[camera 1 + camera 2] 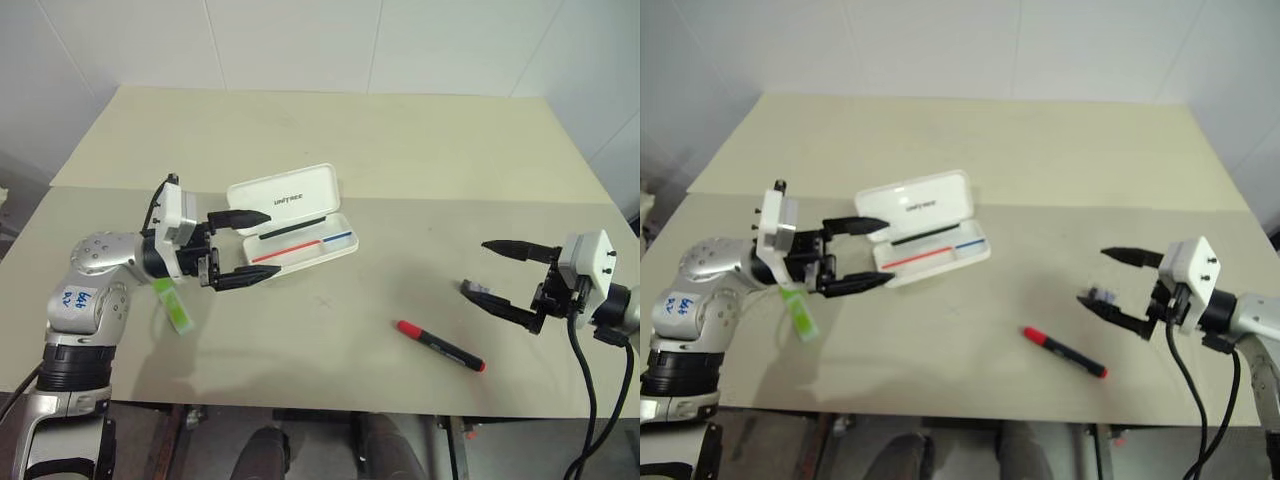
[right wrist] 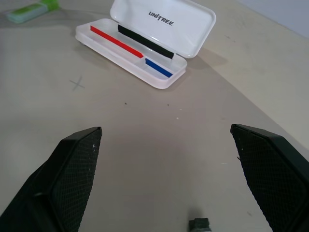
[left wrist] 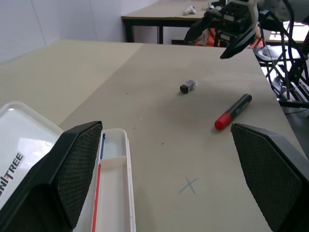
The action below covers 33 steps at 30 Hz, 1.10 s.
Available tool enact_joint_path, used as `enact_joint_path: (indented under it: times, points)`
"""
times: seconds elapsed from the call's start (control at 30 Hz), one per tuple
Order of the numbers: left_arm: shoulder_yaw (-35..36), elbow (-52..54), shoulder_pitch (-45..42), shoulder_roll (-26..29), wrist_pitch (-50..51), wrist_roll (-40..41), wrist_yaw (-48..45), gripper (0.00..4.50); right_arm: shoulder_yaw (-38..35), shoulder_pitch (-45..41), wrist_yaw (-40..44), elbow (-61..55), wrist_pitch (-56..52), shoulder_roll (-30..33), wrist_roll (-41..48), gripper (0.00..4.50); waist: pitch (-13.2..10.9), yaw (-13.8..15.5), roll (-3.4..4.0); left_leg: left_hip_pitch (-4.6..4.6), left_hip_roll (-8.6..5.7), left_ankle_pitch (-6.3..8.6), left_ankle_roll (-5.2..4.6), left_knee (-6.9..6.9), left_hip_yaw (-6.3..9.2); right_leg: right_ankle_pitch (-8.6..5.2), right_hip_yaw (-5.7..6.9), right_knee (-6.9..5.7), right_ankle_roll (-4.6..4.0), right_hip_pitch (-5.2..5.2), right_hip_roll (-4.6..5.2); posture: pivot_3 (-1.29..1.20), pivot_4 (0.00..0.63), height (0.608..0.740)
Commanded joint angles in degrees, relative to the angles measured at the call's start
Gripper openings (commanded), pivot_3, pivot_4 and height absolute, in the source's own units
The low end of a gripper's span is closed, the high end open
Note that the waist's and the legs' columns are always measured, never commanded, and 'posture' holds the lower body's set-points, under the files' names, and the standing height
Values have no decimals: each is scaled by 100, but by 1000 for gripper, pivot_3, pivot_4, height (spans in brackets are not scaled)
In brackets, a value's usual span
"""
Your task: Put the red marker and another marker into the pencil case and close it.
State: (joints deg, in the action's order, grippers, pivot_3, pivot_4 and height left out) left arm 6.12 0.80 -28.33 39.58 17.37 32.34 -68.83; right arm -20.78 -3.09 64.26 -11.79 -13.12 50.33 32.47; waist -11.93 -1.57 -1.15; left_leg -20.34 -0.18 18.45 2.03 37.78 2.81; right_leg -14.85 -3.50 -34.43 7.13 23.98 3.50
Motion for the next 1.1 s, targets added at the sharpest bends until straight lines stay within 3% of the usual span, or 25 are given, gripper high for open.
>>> enact_joint_path:
  times: [0.03,0.37,0.57,1.1]
  points:
    - [88,-146,-114,113,-165,-48,-157,4474,-210,-116,98,-173,-45,148,187,4500,0,1,0,1,0,0,0,1,0,0,0,-1,0,0,0,0,150,740]
    - [110,-113,285,66,-540,-405,30,4474,123,-541,286,86,84,53,71,4500,0,-16,0,1,0,0,0,13,-3,1,-6,-11,1,0,0,0,150,740]
    - [160,-267,645,267,-724,-611,1,2608,591,-997,132,13,129,-260,-49,4500,0,-4,0,2,3,0,0,15,2,0,-2,-16,-1,0,-1,0,150,740]
    - [-545,-1403,419,474,-1529,-1721,-180,2608,1161,-1284,-419,-859,-9,-919,19,4500,0,8,0,-6,2,1,-1,14,8,-1,4,-11,-1,4,3,0,150,740]
